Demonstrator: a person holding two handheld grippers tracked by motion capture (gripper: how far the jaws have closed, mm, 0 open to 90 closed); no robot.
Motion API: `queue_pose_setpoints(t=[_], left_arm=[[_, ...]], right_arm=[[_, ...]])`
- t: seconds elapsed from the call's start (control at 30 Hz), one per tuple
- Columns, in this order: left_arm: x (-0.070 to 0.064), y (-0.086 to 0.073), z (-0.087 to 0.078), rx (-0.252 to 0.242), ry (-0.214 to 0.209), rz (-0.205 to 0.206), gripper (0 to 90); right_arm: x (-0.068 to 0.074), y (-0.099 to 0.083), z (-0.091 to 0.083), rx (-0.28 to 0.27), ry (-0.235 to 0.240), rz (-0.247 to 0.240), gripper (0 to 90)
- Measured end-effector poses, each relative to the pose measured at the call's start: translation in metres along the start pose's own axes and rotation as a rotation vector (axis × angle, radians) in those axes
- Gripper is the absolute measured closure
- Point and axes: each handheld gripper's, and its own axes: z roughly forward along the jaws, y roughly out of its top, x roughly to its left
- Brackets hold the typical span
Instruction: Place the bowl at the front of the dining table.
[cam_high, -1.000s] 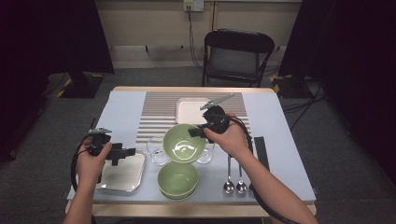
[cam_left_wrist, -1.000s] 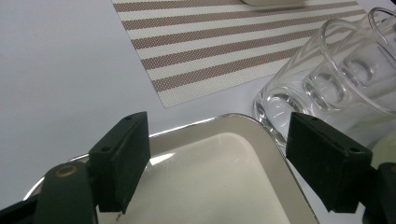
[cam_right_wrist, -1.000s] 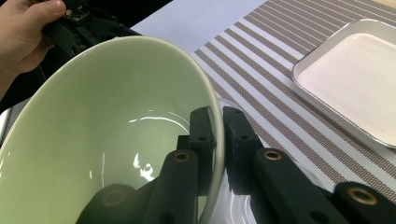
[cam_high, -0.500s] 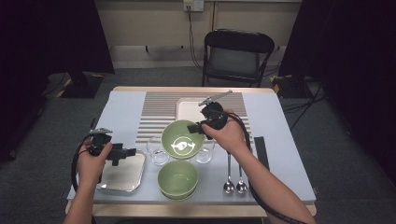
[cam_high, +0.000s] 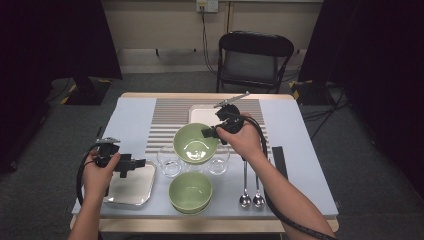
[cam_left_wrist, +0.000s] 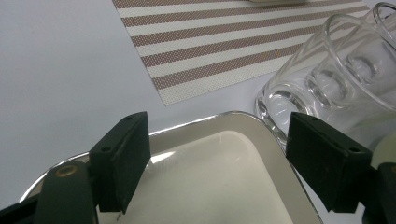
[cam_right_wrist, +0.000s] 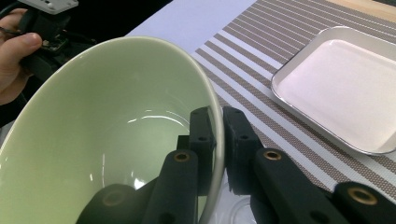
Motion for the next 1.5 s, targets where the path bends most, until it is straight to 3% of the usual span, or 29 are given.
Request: queue_pose_setpoints(t=[0.43, 0.73, 1.1, 1.5], left_arm=[[0.0, -0.001, 0.001, 0.006, 0.001, -0.005, 22.0], [0.0, -0.001, 0.002, 0.006, 0.001, -0.002, 22.0], [0.0, -0.001, 0.005, 0.016, -0.001, 0.004, 22.0], [0.0, -0.002, 0.007, 0.023, 0.0, 0.008, 22.2]], right_arm=[[-0.005, 0.01, 0.001, -0.039, -0.047, 0.02, 83.3], [-0.008, 0.014, 0.007, -0.03, -0.063, 0.051, 83.2], [-0.021, 0.014, 0.01, -0.038, -0.088, 0.091, 83.2], [-0.03, 0.018, 0.011, -0.038, -0.108, 0.107, 83.1]])
